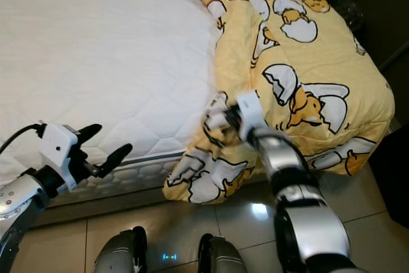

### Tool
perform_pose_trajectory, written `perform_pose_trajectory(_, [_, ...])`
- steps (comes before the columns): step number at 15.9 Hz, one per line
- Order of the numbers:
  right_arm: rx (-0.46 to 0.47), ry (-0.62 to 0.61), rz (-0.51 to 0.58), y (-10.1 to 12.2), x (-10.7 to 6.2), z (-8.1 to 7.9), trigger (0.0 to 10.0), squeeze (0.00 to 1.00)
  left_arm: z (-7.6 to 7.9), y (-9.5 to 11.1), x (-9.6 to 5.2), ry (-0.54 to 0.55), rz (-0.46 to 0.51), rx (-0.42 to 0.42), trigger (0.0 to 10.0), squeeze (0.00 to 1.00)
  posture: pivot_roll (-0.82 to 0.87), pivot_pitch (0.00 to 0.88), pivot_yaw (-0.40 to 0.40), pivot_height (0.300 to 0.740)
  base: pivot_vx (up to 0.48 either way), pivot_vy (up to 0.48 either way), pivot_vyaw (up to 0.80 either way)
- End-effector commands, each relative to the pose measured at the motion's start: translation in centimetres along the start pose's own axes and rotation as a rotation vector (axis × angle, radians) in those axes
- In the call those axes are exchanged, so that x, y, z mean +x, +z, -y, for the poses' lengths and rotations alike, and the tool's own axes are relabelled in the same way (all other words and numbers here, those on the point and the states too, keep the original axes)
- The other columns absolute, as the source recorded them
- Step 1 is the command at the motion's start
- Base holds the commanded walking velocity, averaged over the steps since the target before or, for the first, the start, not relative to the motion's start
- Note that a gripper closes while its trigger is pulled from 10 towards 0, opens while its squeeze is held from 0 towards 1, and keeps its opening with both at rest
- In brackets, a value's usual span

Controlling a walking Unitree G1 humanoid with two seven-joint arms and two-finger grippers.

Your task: Clean up the room

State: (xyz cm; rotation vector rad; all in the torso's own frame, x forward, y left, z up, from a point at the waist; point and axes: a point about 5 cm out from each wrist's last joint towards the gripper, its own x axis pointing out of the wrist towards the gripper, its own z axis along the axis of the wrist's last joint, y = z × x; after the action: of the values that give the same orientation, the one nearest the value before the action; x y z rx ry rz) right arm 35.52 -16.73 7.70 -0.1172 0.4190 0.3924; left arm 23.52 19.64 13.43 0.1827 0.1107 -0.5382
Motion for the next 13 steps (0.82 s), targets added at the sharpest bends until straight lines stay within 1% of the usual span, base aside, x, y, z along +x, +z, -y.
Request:
perform_pose_trajectory(1, [0.015, -0.030, -0.038, -0.9, -0.5, 0.7, 0.0, 0.00, 0.2, -0.4, -0.1, -0.006, -0.015, 0.008, 10.0, 0.00, 0.08, 0.145, -0.081, 0.740, 0.000, 0.000, 0.00])
perform_pose_trajectory(3, [-0.004, -0.058, -0.053, -1.5, -1.1, 1.1, 0.0, 0.00, -0.2, -0.4, -0.5, 0.006, -0.020, 0.013, 10.0, 0.00, 0.08, 0.146, -0.081, 0.740, 0.000, 0.000, 0.00])
perform_pose_trajectory(4, [-0.026, -0.092, -0.040, -1.4, -1.1, 1.4, 9.0, 0.00, -0.3, -0.5, -0.5, 0.009, -0.021, 0.014, 10.0, 0.00, 0.08, 0.147, -0.079, 0.740, 0.000, 0.000, 0.00])
perform_pose_trajectory(5, [0.047, -0.084, 0.051, -0.4, -1.0, 1.3, 10.0, 0.85, -0.3, -0.5, -0.4, 0.010, -0.020, 0.015, 10.0, 0.00, 0.08, 0.147, -0.078, 0.740, 0.000, 0.000, 0.00])
perform_pose_trajectory(6, [0.039, -0.097, 0.061, -0.2, -1.1, 1.3, 10.0, 1.00, -0.2, -0.5, -0.4, 0.009, -0.020, 0.016, 10.0, 0.00, 0.08, 0.146, -0.078, 0.740, 0.000, 0.000, 0.00])
perform_pose_trajectory(7, [0.022, -0.157, 0.085, 0.3, -1.2, 1.8, 10.0, 1.00, -0.1, -0.6, -0.4, 0.003, -0.021, 0.018, 10.0, 0.00, 0.08, 0.147, -0.076, 0.740, 0.000, 0.000, 0.00])
perform_pose_trajectory(8, [0.038, -0.203, 0.124, 0.9, -1.4, 2.1, 10.0, 1.00, 0.0, -0.6, -0.4, -0.003, -0.021, 0.019, 10.0, 0.00, 0.09, 0.149, -0.075, 0.740, 0.000, 0.000, 0.00])
perform_pose_trajectory(9, [0.055, -0.218, 0.169, 1.5, -1.5, 2.2, 10.0, 1.00, 0.1, -0.6, -0.4, -0.008, -0.022, 0.020, 10.0, 0.00, 0.09, 0.149, -0.075, 0.740, 0.000, 0.000, 0.00])
perform_pose_trajectory(10, [0.086, -0.207, 0.240, 2.5, -1.6, 2.0, 10.0, 1.00, 0.0, -0.5, -0.6, -0.009, -0.022, 0.022, 10.0, 0.00, 0.09, 0.150, -0.076, 0.740, 0.000, 0.000, 0.00])
perform_pose_trajectory(11, [0.124, -0.105, 0.338, 4.0, -1.2, 0.7, 10.0, 1.00, -0.3, -0.5, -0.9, -0.003, -0.026, 0.027, 10.0, 0.00, 0.10, 0.151, -0.075, 0.740, 0.000, 0.000, 0.00])
perform_pose_trajectory(12, [0.139, -0.016, 0.360, 4.7, -0.8, -0.6, 10.0, 1.00, -0.5, -0.5, -1.1, 0.001, -0.030, 0.031, 10.0, 0.00, 0.10, 0.153, -0.075, 0.740, 0.000, 0.000, 0.00])
perform_pose_trajectory(13, [0.109, 0.053, 0.321, 4.7, -0.1, -2.0, 10.0, 1.00, -0.7, -0.4, -1.2, 0.002, -0.033, 0.034, 10.0, 0.00, 0.10, 0.158, -0.075, 0.740, 0.000, 0.000, 0.00])
